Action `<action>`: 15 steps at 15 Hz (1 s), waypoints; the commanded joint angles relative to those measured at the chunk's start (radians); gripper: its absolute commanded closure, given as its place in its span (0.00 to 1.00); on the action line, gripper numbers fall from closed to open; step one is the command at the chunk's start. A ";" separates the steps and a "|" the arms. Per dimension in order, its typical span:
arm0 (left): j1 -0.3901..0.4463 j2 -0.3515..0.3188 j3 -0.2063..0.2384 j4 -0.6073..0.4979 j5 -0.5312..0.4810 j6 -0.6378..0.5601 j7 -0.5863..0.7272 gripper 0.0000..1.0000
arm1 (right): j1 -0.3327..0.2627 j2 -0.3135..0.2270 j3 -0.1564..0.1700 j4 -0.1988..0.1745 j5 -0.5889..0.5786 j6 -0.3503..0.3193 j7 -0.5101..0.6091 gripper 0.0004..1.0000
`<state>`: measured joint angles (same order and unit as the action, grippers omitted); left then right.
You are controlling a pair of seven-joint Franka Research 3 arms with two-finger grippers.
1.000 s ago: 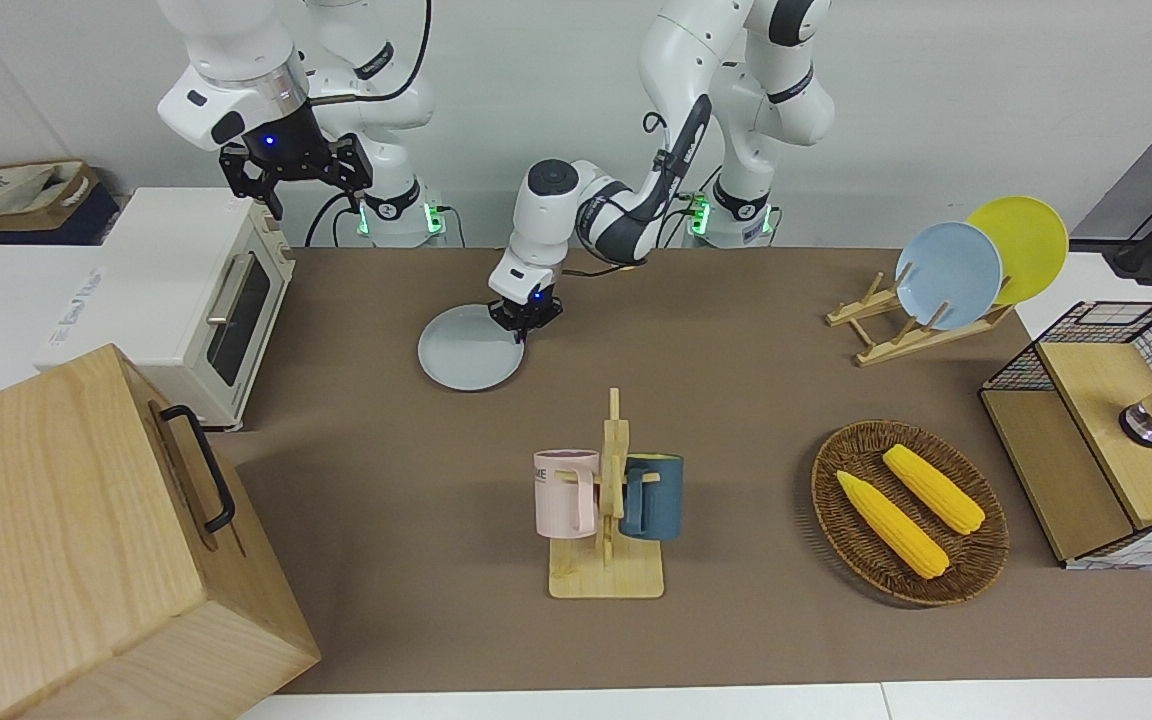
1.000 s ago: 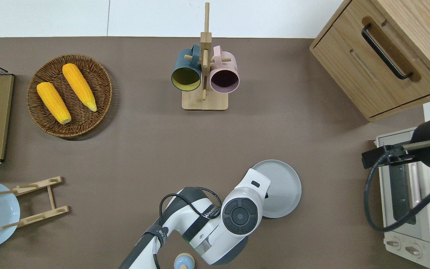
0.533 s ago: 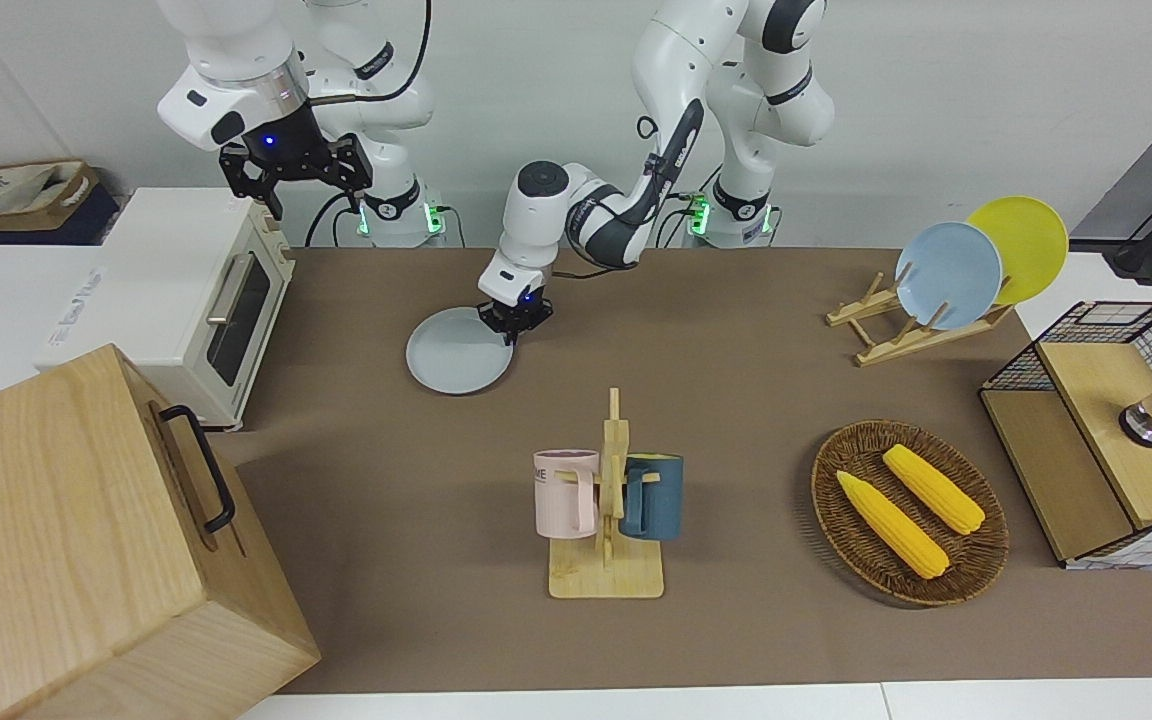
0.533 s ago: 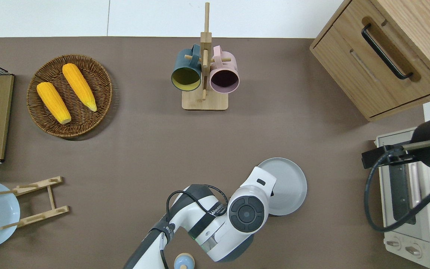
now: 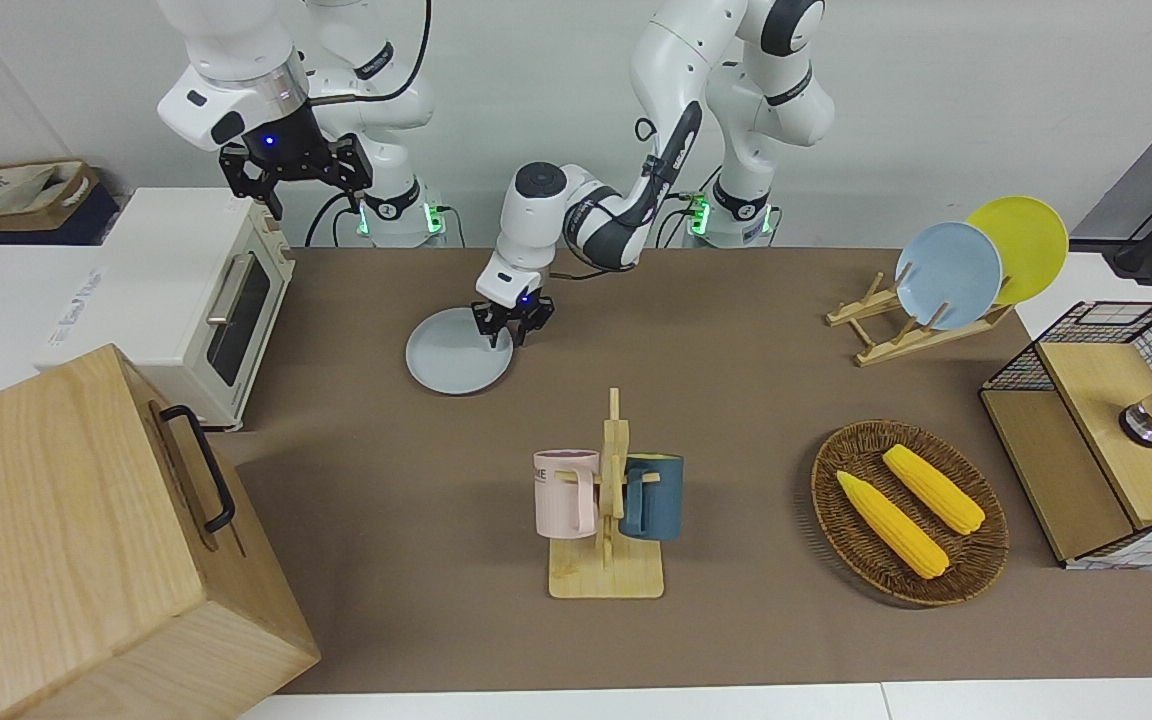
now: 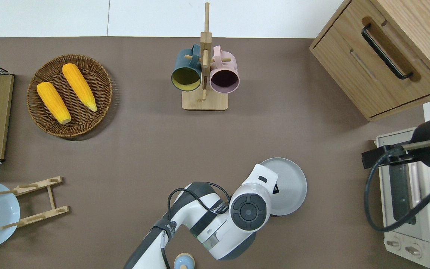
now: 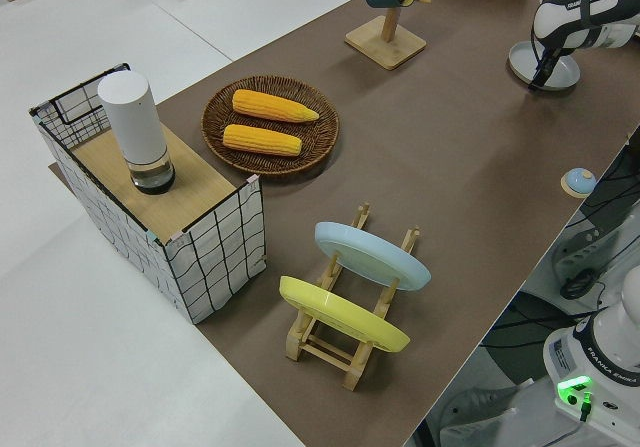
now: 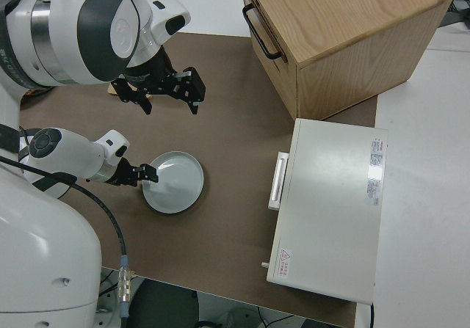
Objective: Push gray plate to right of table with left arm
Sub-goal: 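Release the plate and lift the left gripper away from it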
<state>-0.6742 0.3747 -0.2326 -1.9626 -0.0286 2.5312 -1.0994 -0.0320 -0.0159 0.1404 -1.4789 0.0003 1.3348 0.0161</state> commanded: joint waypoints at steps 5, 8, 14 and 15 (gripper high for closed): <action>0.002 -0.005 0.024 0.027 0.022 -0.098 0.025 0.01 | -0.020 -0.002 0.016 0.009 0.004 -0.016 0.013 0.02; 0.042 -0.040 0.027 0.025 0.021 -0.187 0.116 0.01 | -0.019 -0.002 0.016 0.009 0.004 -0.016 0.013 0.02; 0.152 -0.106 0.027 0.022 0.010 -0.340 0.312 0.01 | -0.020 -0.002 0.016 0.009 0.004 -0.016 0.013 0.02; 0.177 -0.118 0.026 0.021 0.009 -0.367 0.352 0.01 | -0.019 -0.002 0.016 0.009 0.004 -0.016 0.013 0.02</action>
<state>-0.5478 0.3008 -0.2033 -1.9313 -0.0212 2.2405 -0.8423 -0.0320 -0.0159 0.1404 -1.4789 0.0003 1.3348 0.0161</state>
